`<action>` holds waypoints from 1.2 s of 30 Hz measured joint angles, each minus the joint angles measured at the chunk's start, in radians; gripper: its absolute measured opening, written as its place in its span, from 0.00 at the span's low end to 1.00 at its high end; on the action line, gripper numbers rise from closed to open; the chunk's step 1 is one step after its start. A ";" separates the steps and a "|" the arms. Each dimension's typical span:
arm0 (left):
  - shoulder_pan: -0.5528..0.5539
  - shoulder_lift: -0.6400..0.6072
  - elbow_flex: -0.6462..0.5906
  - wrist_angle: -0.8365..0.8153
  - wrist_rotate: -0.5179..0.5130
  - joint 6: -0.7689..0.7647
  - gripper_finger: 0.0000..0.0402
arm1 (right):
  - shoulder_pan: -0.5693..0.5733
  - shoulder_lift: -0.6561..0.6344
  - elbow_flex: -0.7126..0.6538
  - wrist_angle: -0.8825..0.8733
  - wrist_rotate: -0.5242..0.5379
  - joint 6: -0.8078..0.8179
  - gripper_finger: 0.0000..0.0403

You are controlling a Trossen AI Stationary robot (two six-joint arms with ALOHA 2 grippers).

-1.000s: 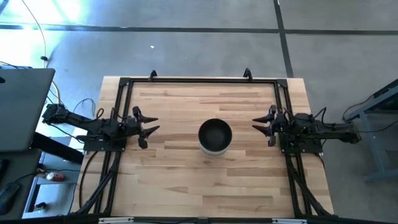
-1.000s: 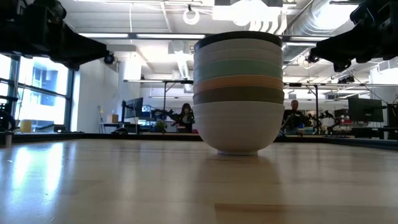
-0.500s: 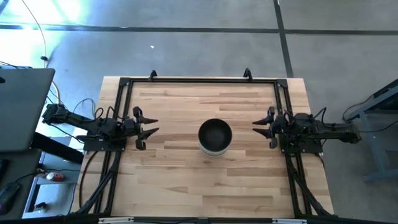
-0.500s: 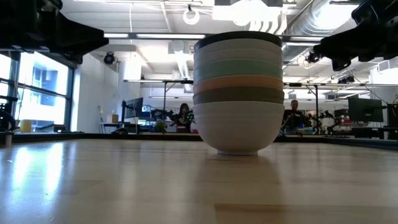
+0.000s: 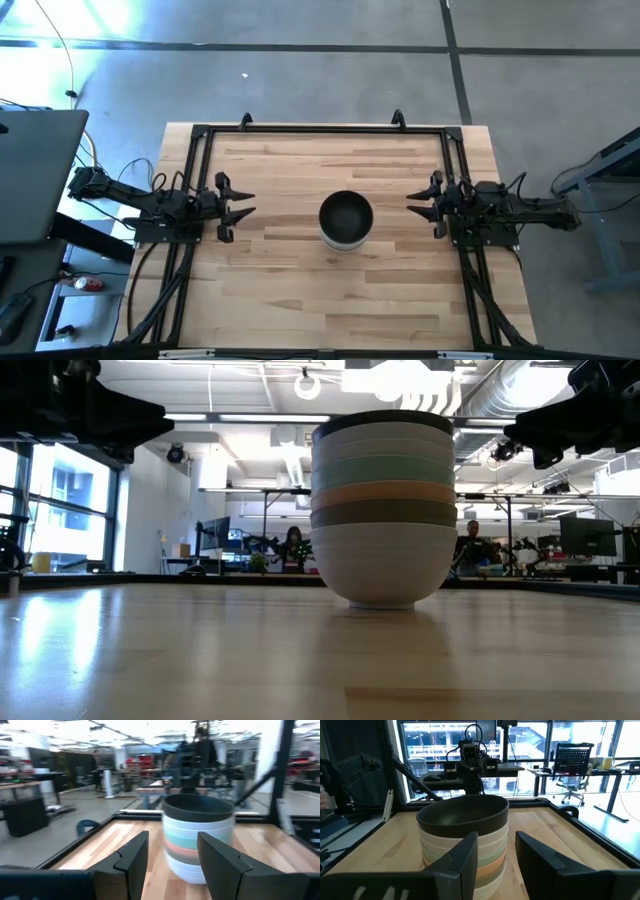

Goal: Nest bowls inside each other
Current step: Return to home position

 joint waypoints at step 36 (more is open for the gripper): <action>-0.001 0.000 0.001 -0.024 0.110 -0.042 0.39 | -0.001 0.001 0.001 -0.041 0.049 0.094 0.31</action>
